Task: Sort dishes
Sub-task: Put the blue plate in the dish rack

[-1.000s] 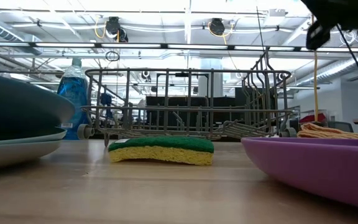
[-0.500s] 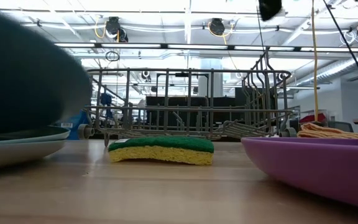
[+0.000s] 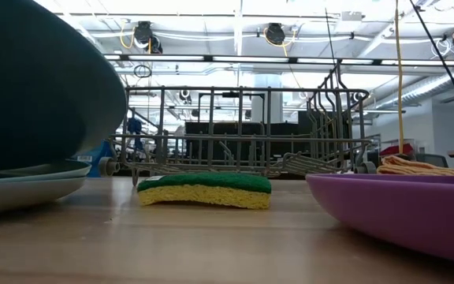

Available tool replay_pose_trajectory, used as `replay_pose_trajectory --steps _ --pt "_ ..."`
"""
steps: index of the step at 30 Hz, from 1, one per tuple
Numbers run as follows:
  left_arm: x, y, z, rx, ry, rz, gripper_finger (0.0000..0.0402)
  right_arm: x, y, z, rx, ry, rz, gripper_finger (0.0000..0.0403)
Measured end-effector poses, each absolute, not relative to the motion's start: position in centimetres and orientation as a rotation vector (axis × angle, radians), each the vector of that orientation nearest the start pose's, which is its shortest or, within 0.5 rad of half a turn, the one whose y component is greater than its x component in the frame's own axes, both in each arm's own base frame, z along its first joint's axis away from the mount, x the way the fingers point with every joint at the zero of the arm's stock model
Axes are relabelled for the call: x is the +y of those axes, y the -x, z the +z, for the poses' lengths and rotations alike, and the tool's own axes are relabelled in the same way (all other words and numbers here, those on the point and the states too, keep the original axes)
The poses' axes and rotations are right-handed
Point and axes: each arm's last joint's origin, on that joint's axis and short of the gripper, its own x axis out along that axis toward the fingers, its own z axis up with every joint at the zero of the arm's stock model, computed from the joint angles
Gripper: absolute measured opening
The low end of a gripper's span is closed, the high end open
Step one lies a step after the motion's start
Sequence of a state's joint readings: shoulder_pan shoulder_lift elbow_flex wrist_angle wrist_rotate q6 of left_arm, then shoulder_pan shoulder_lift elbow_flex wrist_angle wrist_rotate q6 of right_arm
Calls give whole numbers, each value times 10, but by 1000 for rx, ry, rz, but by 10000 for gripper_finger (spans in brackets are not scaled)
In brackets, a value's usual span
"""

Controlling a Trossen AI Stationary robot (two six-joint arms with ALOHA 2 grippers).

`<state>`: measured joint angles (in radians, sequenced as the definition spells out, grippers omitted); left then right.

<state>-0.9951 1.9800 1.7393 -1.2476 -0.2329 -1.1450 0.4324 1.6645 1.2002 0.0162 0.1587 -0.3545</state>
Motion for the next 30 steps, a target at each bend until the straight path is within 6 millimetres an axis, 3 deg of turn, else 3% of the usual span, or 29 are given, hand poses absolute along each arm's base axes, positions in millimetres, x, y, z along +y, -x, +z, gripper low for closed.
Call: replay_pose_trajectory --steps 8,13,17,24,30 --pt "-320 -216 250 1316 91 151 0 178 -386 232 474 628 399 245" --pt "-320 -216 250 1312 94 149 0 184 -402 226 457 665 372 236" --pt "-320 -216 250 1309 94 149 0 186 -408 215 487 713 342 236" --pt "-320 -217 251 1299 102 144 0 186 -409 216 477 717 336 236" --pt "-312 -215 271 1229 129 138 0 186 -409 217 462 721 328 236"
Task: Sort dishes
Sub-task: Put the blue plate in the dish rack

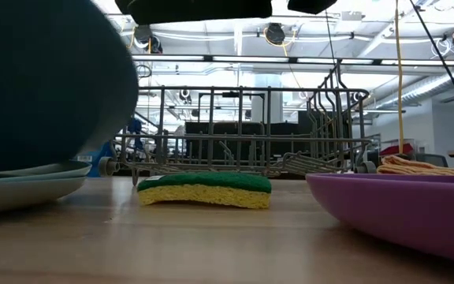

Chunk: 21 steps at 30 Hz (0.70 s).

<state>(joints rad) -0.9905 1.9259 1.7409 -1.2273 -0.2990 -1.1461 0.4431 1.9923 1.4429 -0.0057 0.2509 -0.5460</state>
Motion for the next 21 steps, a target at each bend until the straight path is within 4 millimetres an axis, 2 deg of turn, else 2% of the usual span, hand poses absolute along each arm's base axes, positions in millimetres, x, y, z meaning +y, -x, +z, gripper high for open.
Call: replay_pose_trajectory --steps 4,9,13,16,21 --pt "-306 -213 283 1191 154 127 0 187 -411 221 427 761 277 235" --pt "-301 -211 296 1146 168 121 0 187 -411 222 409 762 296 235" --pt "-298 -211 299 1135 171 119 0 186 -412 222 409 751 289 230" --pt "-298 -213 299 1131 162 108 0 184 -414 224 399 732 276 199" --pt "-296 -216 299 1126 164 106 0 185 -414 225 387 726 277 90"
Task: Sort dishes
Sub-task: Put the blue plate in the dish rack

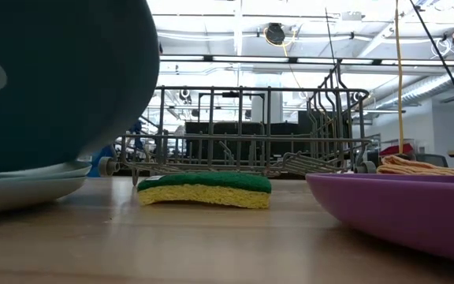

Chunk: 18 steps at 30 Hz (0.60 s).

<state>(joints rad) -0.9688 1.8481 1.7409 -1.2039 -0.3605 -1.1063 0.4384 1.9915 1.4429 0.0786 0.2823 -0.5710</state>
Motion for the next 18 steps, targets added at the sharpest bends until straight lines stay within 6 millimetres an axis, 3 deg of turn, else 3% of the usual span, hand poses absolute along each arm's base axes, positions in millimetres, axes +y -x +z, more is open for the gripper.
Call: replay_pose_trajectory --steps 4,14,18 --pt "-295 -216 299 1122 143 105 1 187 -411 219 413 732 366 17" --pt "-294 -218 301 1082 142 121 1 187 -411 219 411 728 354 7" --pt "-289 -216 313 1039 168 114 31 187 -412 221 403 716 338 7"
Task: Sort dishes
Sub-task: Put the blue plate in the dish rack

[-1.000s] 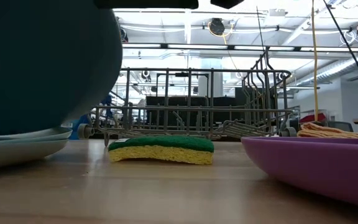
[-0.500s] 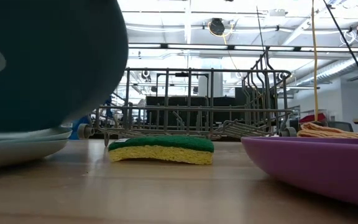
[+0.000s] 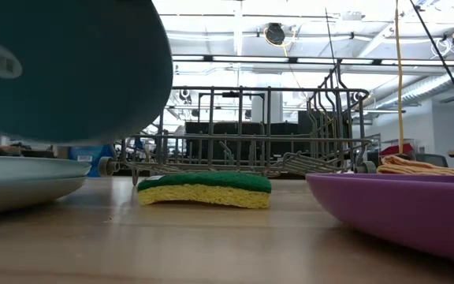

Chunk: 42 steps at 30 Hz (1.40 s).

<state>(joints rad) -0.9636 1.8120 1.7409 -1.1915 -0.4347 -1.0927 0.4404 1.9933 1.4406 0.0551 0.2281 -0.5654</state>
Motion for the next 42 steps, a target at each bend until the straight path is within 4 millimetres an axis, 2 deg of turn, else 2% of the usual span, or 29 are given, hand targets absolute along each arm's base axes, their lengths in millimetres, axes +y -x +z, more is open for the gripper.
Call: replay_pose_trajectory --steps 4,9,13,20,26,29,31,37,42 --pt "-284 -211 324 1003 187 103 87 186 -413 223 395 703 322 6" --pt "-285 -211 322 1002 175 108 161 185 -413 223 403 707 314 6" --pt "-283 -210 321 1009 145 130 199 185 -413 223 404 708 310 6" --pt "-278 -213 306 1082 40 213 212 185 -413 223 403 706 315 5" --pt "-271 -218 302 1118 17 255 212 186 -413 223 400 706 351 4" --pt "-268 -221 302 1157 42 250 200 186 -413 223 394 709 355 4" --pt "-267 -223 301 1180 55 245 174 186 -413 223 393 711 358 3" --pt "-268 -223 301 1202 50 211 28 187 -413 224 384 716 362 3" --pt "-272 -224 301 1212 65 155 7 188 -413 225 374 694 376 9"
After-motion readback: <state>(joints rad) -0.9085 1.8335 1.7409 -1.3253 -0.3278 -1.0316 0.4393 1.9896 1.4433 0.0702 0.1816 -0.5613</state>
